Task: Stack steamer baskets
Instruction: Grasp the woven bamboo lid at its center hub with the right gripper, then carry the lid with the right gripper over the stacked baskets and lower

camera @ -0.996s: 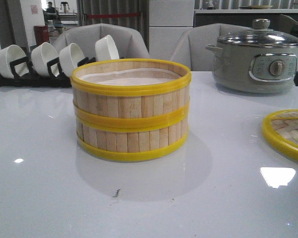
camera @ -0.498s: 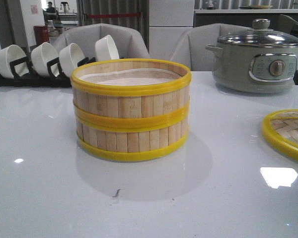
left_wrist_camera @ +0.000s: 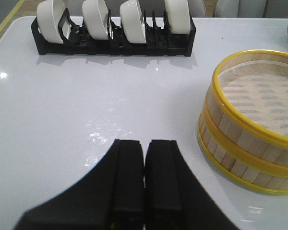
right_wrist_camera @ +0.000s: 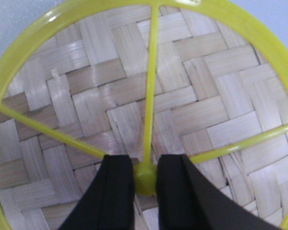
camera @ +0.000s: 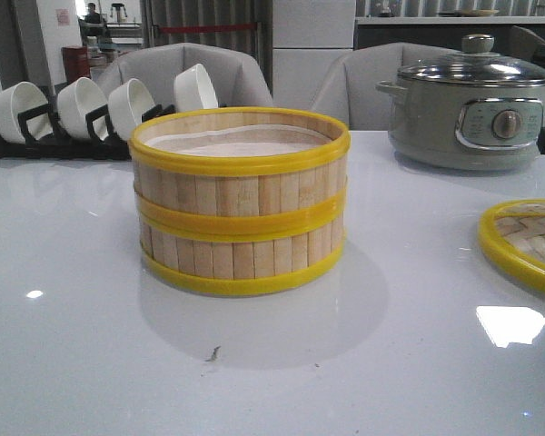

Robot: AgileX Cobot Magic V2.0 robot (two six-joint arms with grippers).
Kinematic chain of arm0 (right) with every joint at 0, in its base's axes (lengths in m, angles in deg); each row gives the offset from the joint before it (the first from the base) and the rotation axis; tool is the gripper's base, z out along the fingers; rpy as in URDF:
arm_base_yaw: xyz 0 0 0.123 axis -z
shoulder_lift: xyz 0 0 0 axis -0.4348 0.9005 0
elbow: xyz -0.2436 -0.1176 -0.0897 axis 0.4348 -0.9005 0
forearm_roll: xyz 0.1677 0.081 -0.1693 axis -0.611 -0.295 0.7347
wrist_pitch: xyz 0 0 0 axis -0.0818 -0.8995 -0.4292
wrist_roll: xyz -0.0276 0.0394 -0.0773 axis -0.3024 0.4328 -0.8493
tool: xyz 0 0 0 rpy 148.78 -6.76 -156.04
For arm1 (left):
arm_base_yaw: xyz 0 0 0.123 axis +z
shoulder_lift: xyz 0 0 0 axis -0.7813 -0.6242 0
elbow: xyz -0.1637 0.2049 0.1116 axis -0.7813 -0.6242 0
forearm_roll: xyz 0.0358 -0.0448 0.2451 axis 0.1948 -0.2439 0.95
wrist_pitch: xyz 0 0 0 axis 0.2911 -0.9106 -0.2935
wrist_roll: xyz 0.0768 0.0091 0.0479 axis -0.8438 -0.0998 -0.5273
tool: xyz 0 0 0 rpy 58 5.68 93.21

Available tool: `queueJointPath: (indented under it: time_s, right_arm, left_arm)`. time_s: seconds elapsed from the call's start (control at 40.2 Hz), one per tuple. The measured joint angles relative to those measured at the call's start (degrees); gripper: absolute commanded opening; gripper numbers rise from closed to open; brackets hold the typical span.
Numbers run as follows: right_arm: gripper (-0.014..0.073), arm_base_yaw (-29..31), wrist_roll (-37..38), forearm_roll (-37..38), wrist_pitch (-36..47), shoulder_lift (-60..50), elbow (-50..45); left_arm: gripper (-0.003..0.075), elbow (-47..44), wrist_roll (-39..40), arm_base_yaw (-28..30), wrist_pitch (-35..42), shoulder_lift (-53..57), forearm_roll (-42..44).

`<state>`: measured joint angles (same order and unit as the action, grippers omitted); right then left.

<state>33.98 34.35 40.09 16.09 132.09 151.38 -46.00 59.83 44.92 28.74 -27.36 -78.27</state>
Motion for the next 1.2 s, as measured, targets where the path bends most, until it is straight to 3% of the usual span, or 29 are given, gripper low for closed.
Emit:
queueJointPath:
  time_s: [0.423, 0.747, 1.195]
  right_arm:
    - [0.0057, -6.96, 0.00, 0.00, -9.36, -7.78, 8.78]
    - [0.0057, -19.52, 0.00, -0.84, -13.82, -7.91, 21.21]
    - [0.0057, -31.97, 0.00, -1.61, -22.47, 8.46, 46.43]
  left_arm:
    - [0.0089, 0.00, 0.00, 0.00, 0.00, 0.00, 0.00]
    - [0.0090, 0.00, 0.00, 0.00, 0.00, 0.00, 0.00]
    - [0.0090, 0.00, 0.00, 0.00, 0.00, 0.00, 0.00]
